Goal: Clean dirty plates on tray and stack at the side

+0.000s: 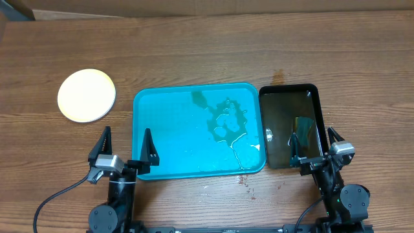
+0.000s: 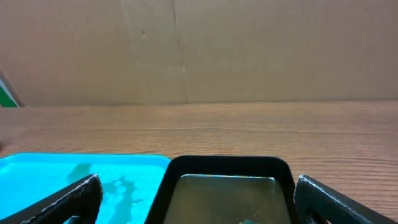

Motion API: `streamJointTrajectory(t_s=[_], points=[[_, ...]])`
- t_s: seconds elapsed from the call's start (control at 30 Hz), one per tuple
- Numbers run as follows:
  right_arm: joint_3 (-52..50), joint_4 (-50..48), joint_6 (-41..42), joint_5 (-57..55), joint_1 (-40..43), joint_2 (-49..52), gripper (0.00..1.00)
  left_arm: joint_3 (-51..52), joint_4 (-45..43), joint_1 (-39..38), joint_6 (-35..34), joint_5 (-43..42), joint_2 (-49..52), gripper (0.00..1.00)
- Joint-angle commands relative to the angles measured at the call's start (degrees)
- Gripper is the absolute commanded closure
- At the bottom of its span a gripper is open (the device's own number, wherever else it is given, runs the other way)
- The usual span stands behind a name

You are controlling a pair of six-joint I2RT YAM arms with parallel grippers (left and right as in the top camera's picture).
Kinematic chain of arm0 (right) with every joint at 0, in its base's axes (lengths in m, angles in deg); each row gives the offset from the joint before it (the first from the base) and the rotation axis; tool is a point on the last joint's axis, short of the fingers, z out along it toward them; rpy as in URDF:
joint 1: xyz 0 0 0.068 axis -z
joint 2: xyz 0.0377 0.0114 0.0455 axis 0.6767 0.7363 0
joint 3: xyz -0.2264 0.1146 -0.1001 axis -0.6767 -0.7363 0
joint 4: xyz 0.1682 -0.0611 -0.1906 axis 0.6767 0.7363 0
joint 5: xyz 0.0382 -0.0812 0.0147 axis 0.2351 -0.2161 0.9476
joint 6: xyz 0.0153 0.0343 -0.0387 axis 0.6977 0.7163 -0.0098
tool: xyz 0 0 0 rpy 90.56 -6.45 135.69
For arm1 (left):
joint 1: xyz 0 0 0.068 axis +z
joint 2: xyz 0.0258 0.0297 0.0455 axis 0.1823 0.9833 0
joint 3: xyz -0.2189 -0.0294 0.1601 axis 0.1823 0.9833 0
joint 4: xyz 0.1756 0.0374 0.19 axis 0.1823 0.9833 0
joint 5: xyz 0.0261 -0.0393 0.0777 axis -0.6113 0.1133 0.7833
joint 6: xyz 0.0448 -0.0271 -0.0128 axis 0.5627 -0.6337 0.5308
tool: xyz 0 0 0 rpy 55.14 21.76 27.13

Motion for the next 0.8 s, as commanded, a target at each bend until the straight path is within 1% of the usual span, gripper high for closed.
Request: streamJointTrajectory(t_s=[0.0,0.1,0.13,0.23,0.33,0.6,0.63,0.77], points=[[-0.6,-0.2,-0.2,-0.5,0.4,-0.5,0.0,2.1,0.6,2.0,-1.0,-1.7,-0.8,0.0],[-0.6,-0.2,-0.2,-0.5,0.4,-0.5,0.0,2.0,4.9,2.5,-1.0,-2.1,-0.8,0.0],[-0.6,-0.2,-0.2,-0.5,0.4,-0.5,0.0,2.0,7.6,2.5,-0.3,-1.9,-0.8,0.0],[-0.6,-0.2,-0.2,-0.5,0.4,-0.5,0.0,2.0,13.0,2.5,3.0,-1.7,-0.8,0.0],[-0.6,-0.2,-0.2,-0.5,0.4,-0.5,0.0,2.0,18.1,2.5,8.2,-1.7,-0.8,0.0],[-0.6,-0.2,-0.2,-0.5,0.4,-0.5,0.0,2.0,17.9,2.5,24.4,-1.5,-0.8,0.0],[-0.6,-0.2,-0.2,-0.5,0.4,-0.5,0.0,2.0,17.9,2.5,25.6,-1.5,-0.8,0.0],[-0.6,-0.2,-0.2,-0.5,0.4,-0.5,0.0,2.0,17.9,2.5,25.8,-1.5,-0.8,0.0]])
